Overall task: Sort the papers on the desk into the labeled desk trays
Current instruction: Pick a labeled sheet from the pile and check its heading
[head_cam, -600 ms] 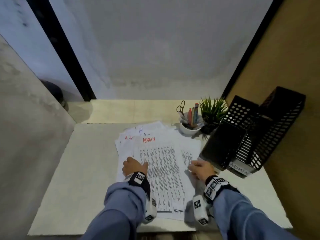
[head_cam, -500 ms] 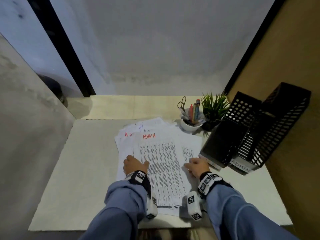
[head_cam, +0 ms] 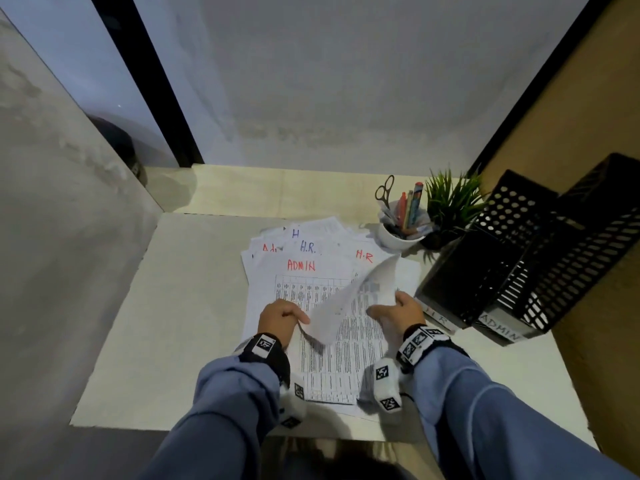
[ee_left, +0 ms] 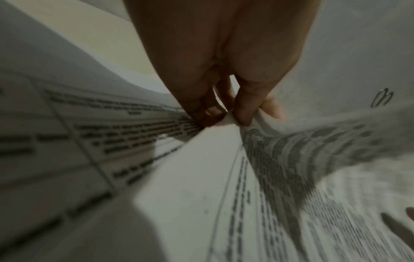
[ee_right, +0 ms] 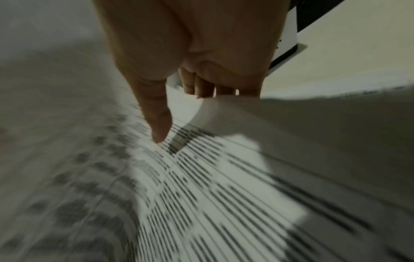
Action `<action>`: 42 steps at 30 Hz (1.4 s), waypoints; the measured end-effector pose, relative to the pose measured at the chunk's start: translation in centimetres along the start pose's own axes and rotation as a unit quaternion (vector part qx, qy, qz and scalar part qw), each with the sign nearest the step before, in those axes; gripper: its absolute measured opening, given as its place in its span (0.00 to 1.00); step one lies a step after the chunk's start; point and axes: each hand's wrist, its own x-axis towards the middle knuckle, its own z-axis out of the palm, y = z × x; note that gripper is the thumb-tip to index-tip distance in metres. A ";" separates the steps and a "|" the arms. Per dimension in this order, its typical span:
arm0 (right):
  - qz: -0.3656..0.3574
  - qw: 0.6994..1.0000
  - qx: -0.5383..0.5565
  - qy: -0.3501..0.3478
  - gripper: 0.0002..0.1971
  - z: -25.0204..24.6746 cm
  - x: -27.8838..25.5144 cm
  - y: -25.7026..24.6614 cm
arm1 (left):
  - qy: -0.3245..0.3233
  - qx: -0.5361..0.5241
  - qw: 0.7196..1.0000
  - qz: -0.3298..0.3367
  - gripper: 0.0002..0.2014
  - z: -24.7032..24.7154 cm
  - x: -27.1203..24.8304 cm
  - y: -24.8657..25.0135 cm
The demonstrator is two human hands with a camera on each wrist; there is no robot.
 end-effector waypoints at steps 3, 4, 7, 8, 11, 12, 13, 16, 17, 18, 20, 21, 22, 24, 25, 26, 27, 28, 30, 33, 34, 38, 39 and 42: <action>0.030 0.999 0.015 -0.005 0.13 -0.4 0.7 -0.7 | -0.011 0.012 1.000 0.000 0.30 -0.9 0.1 0.2; 0.045 0.999 0.001 -0.002 0.09 -0.6 1.1 -0.9 | 0.000 0.010 1.000 -0.004 0.28 -1.1 0.2 0.2; 0.051 0.998 -0.011 -0.022 0.15 -0.4 2.0 -0.5 | 0.117 0.033 0.992 -0.018 0.22 -2.0 0.7 0.5; 0.041 0.999 -0.017 -0.030 0.19 -0.3 1.7 -0.5 | 0.161 0.066 0.984 -0.025 0.18 -2.3 0.8 0.5; 0.059 0.998 -0.016 -0.028 0.18 0.2 0.8 -0.4 | 0.213 0.075 0.969 -0.096 0.18 -3.0 1.1 -0.1; 0.058 0.998 0.002 -0.020 0.16 0.4 0.5 -0.5 | 0.209 0.038 0.970 -0.115 0.21 -3.1 1.0 -0.2; 0.064 0.998 0.012 -0.016 0.15 0.6 0.7 -0.2 | 0.209 0.010 0.971 -0.118 0.23 -3.2 1.0 -0.3; 0.070 0.997 -0.003 -0.014 0.18 0.5 0.8 -0.2 | 0.211 -0.021 0.973 -0.091 0.17 -3.5 0.8 -0.2; 0.074 0.996 -0.040 -0.023 0.18 0.3 1.0 -0.1 | 0.205 -0.023 0.976 -0.077 0.15 -3.5 0.7 -0.1; 0.079 0.994 -0.074 -0.030 0.17 0.2 1.0 -0.2 | 0.195 -0.020 0.979 -0.060 0.11 -3.4 0.5 0.2; 0.093 0.990 -0.105 -0.033 0.06 0.0 1.0 -0.4 | 0.171 -0.021 0.985 -0.031 0.02 -3.2 0.2 0.7; 0.101 0.988 -0.107 -0.035 0.04 -0.1 0.9 -0.5 | 0.158 -0.034 0.987 -0.022 0.09 -3.0 0.3 0.7; 0.110 0.988 -0.107 -0.034 0.08 -0.2 0.9 -0.5 | 0.140 -0.063 0.988 -0.026 0.15 -2.8 0.3 0.8; 0.118 0.989 -0.086 -0.028 0.10 -0.4 1.0 -0.6 | 0.104 -0.151 0.982 -0.040 0.25 -2.6 0.3 0.9; 0.122 0.989 -0.077 -0.028 0.09 -0.4 1.0 -0.5 | 0.089 -0.184 0.978 -0.047 0.26 -2.4 0.4 0.8; 0.123 0.990 -0.069 -0.023 0.07 -0.4 1.3 -0.3 | 0.081 -0.212 0.972 -0.056 0.26 -2.2 0.5 0.7; 0.129 0.990 -0.058 -0.018 0.08 -0.4 1.5 0.1 | 0.069 -0.230 0.969 -0.063 0.25 -2.1 0.6 0.7; 0.128 0.991 -0.034 -0.014 0.11 -0.4 2.1 0.7 | 0.057 -0.235 0.968 -0.071 0.23 -2.0 0.3 1.0; 0.121 0.992 0.031 -0.005 0.15 -0.2 1.7 0.9 | 0.033 -0.241 0.967 -0.079 0.09 -1.9 -0.4 1.9; 0.099 0.989 0.111 0.000 0.13 0.3 0.0 -0.9 | 0.021 -0.287 0.954 -0.079 0.22 -1.9 -0.7 3.1; 0.089 0.986 0.140 0.005 0.16 0.3 -0.1 -1.4 | 0.009 -0.301 0.950 -0.085 0.27 -2.0 -1.1 3.9; 0.022 0.978 0.206 -0.022 0.20 0.4 -1.1 -5.0 | -0.065 -0.235 0.970 -0.003 0.34 -2.3 -1.9 7.1; -0.003 0.978 0.205 -0.030 0.17 0.4 -1.6 -6.1 | -0.074 -0.238 0.968 0.023 0.29 -2.3 -2.2 8.0; -0.110 0.977 0.179 -0.023 0.11 -0.2 -2.9 -8.8 | -0.034 -0.212 0.972 0.091 0.17 -2.4 -2.5 10.1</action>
